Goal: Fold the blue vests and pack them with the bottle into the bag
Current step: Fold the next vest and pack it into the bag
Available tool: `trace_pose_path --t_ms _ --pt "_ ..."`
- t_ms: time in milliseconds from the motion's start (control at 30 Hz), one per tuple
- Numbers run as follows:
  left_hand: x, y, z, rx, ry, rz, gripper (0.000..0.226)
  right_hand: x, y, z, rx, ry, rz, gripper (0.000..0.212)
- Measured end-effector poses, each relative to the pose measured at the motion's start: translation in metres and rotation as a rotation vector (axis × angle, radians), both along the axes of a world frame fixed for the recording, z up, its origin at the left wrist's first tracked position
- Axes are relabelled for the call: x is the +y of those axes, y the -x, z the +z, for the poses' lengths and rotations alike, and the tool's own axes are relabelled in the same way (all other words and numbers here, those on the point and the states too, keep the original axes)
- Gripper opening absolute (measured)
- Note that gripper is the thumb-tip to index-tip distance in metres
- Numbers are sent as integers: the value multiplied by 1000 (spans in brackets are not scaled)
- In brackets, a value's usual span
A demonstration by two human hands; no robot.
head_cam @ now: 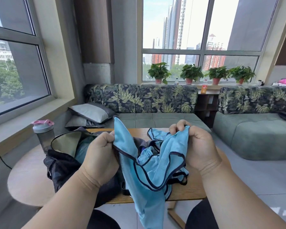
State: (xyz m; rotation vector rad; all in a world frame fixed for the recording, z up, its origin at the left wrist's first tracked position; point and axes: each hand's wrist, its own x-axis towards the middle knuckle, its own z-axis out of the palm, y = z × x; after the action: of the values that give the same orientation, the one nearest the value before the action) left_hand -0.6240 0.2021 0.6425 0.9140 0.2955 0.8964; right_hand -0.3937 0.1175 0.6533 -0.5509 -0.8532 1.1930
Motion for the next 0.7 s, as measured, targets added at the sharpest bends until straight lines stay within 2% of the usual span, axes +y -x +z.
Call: trace_pose_path --t_ms 67,200,267,533,700 --pt "-9 -5 2 69 -79 -8 65 0 6 0 -31 -6 24 15" --pt "-10 -10 -5 141 -177 -117 28 6 12 -8 -132 -13 50 19" --pt "-12 -12 -9 163 -183 -196 46 9 14 -11 -158 -12 60 21" --pt "-19 -20 -14 170 -173 -134 53 11 24 -14 -143 -18 106 20" --pt "-23 -29 -23 218 -187 -138 37 8 32 -9 -189 -26 79 23"
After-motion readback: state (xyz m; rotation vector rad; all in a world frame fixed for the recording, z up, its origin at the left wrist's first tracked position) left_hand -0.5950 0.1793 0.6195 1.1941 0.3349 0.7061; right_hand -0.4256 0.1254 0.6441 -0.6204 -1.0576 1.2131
